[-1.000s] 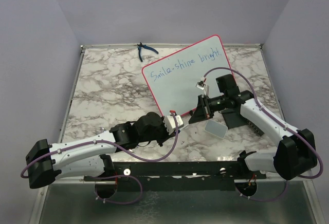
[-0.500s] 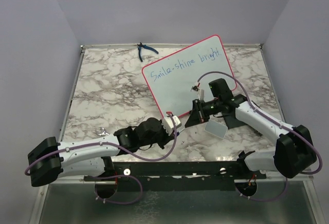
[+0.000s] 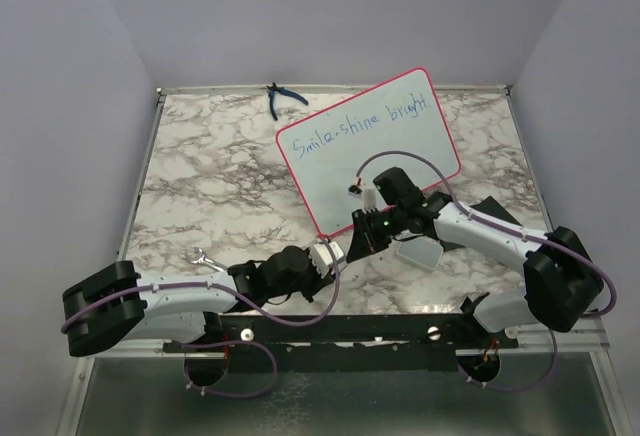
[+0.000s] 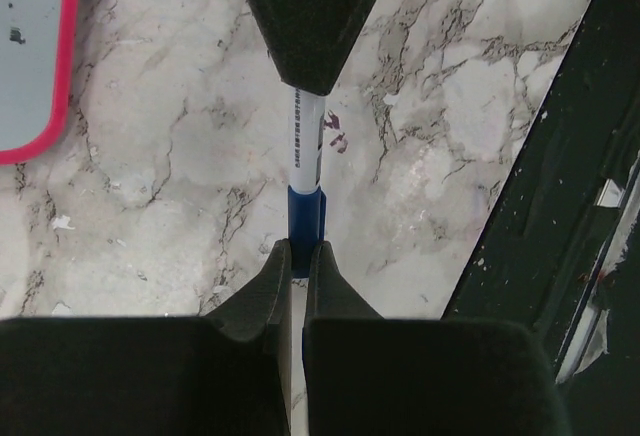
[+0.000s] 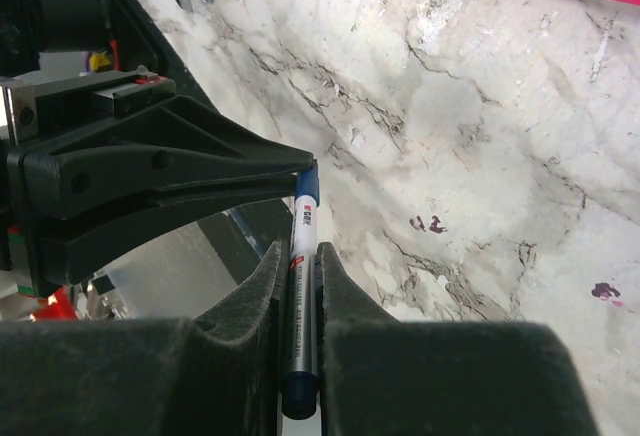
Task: Write a sentence on the whiteboard
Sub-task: Close the whiteboard marker at the center of the board.
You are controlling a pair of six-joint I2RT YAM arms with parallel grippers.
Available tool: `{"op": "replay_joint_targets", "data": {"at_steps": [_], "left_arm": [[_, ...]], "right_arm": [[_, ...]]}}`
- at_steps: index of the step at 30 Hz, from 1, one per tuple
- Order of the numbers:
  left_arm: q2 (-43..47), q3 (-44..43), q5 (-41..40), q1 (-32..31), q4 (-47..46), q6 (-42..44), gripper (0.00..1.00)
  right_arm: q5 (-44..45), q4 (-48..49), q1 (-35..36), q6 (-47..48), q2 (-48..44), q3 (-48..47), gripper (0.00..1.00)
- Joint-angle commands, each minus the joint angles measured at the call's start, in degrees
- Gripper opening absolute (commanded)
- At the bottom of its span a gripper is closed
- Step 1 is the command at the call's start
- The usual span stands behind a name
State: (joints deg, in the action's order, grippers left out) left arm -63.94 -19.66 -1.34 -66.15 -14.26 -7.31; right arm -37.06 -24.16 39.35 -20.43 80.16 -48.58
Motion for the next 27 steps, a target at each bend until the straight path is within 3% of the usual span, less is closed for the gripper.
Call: {"op": "replay_joint_targets", "data": {"at_steps": [1, 16, 27], "left_arm": [[0.4, 0.5, -4.7, -0.2, -22.1, -0.3, 0.00], [-3.1, 4.9, -4.2, -0.4, -28.7, -1.0, 0.00], [-4.0, 6.8, -4.4, -0.4, -31.1, -1.2, 0.00]], "right_arm": [[2.3, -2.0, 4.8, -2.6, 3.3, -0.4, 0.01], [24.2, -16.0, 16.4, -5.5, 11.5, -10.7, 0.01], [32.1, -19.7, 23.4, -10.2, 17.0, -13.4, 0.01]]}}
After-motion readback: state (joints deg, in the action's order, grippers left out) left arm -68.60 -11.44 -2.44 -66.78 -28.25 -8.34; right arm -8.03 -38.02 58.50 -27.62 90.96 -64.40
